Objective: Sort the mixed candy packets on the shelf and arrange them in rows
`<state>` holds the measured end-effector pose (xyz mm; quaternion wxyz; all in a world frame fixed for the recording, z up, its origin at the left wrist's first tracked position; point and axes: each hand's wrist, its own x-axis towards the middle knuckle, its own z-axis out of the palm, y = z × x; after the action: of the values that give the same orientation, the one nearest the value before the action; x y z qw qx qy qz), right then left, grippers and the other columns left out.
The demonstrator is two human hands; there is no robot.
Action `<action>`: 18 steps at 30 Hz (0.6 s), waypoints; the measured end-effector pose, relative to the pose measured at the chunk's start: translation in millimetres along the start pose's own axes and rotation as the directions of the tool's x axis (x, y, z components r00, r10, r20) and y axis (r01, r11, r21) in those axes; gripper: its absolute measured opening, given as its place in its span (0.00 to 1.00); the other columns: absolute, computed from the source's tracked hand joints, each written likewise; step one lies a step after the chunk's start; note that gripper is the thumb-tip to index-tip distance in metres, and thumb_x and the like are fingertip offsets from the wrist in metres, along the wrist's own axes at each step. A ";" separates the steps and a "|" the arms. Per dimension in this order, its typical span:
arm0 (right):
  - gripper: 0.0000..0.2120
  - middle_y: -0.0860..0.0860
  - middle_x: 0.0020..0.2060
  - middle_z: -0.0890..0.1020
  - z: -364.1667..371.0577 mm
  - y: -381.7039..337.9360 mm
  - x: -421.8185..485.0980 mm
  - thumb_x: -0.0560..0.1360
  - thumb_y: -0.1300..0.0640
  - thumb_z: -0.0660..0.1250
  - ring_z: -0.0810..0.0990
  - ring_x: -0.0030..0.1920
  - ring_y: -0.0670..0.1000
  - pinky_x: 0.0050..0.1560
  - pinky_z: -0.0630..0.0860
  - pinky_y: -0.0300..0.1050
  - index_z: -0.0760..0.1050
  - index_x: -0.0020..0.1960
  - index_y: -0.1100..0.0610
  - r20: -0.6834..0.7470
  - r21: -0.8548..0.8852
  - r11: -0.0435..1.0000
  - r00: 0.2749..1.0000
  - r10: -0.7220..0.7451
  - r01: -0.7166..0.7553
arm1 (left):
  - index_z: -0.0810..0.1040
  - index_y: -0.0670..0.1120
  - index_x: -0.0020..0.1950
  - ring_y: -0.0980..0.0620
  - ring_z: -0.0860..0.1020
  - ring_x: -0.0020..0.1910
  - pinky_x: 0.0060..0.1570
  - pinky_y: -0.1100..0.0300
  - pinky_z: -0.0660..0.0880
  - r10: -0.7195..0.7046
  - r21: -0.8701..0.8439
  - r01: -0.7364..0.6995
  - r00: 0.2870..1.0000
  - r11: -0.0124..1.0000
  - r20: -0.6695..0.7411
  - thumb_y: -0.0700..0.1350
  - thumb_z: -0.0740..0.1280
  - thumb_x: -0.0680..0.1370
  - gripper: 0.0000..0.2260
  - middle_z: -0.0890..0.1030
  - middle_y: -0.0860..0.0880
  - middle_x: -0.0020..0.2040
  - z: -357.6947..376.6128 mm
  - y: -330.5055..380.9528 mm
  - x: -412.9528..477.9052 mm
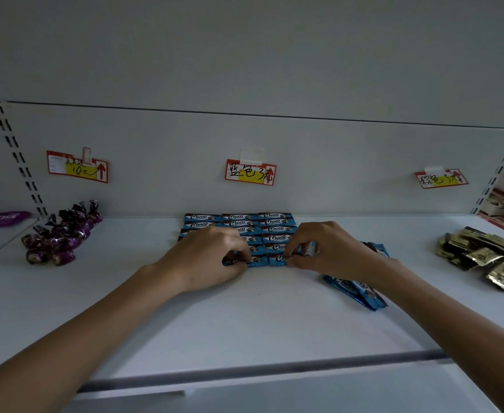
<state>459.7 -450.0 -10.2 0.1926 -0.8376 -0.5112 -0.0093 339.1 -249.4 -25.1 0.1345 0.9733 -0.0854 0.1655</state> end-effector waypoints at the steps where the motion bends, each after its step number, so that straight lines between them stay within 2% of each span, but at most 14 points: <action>1: 0.05 0.37 0.39 0.75 0.0 0.5 -0.4 0.72 0.52 0.70 0.75 0.40 0.37 0.42 0.70 0.26 0.82 0.48 0.49 -0.007 0.004 1.000 1.000 0.001 -0.001 | 0.82 0.51 0.49 0.61 0.73 0.45 0.45 0.67 0.69 0.002 -0.002 -0.002 1.000 1.000 -0.010 0.46 0.67 0.75 0.06 0.79 0.57 0.48 0.3 -0.2 0.4; 5: 0.06 0.39 0.42 0.78 -10.4 11.8 -5.7 0.75 0.53 0.67 0.76 0.40 0.36 0.40 0.69 0.25 0.81 0.50 0.50 -0.098 0.046 0.997 0.993 0.061 -0.057 | 0.81 0.51 0.50 0.59 0.75 0.46 0.48 0.60 0.73 0.015 -0.020 -0.017 0.996 1.000 -0.088 0.49 0.67 0.74 0.07 0.79 0.56 0.48 1.6 8.3 4.9; 8: 0.06 0.46 0.44 0.81 -24.9 30.7 -19.7 0.75 0.56 0.67 0.76 0.40 0.39 0.39 0.71 0.26 0.80 0.50 0.52 -0.148 0.008 0.990 0.979 0.137 -0.138 | 0.81 0.51 0.51 0.61 0.73 0.44 0.47 0.61 0.72 0.067 -0.068 -0.074 0.993 0.995 -0.098 0.52 0.64 0.72 0.12 0.76 0.59 0.45 4.9 28.8 14.7; 11: 0.07 0.46 0.43 0.80 -34.5 45.8 -40.6 0.74 0.54 0.68 0.77 0.41 0.43 0.42 0.73 0.32 0.79 0.52 0.53 -0.198 -0.036 0.966 0.949 0.245 -0.257 | 0.79 0.52 0.57 0.60 0.73 0.49 0.52 0.58 0.72 0.121 -0.104 -0.121 0.993 0.987 -0.010 0.54 0.65 0.75 0.13 0.76 0.58 0.51 16.0 56.8 27.4; 14: 0.12 0.45 0.42 0.77 -35.8 52.4 -59.6 0.73 0.49 0.69 0.75 0.41 0.45 0.41 0.71 0.35 0.77 0.55 0.52 -0.172 -0.090 0.936 0.931 0.321 -0.339 | 0.75 0.52 0.63 0.58 0.70 0.58 0.58 0.59 0.68 0.159 -0.127 -0.146 0.983 0.981 0.093 0.53 0.65 0.77 0.15 0.74 0.54 0.60 29.3 81.3 40.5; 18: 0.13 0.45 0.44 0.75 -34.0 55.5 -77.4 0.73 0.48 0.69 0.74 0.44 0.47 0.46 0.71 0.40 0.78 0.54 0.53 -0.139 -0.164 0.935 0.946 0.293 -0.314 | 0.73 0.53 0.64 0.56 0.70 0.57 0.59 0.56 0.68 0.203 -0.078 -0.192 0.965 0.978 0.168 0.54 0.63 0.77 0.16 0.75 0.53 0.58 43.6 97.4 53.0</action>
<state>476.7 -549.7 -12.6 0.1418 -0.9188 -0.3611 -0.0736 381.0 -361.0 -23.7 0.1389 0.9661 -0.1984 0.0894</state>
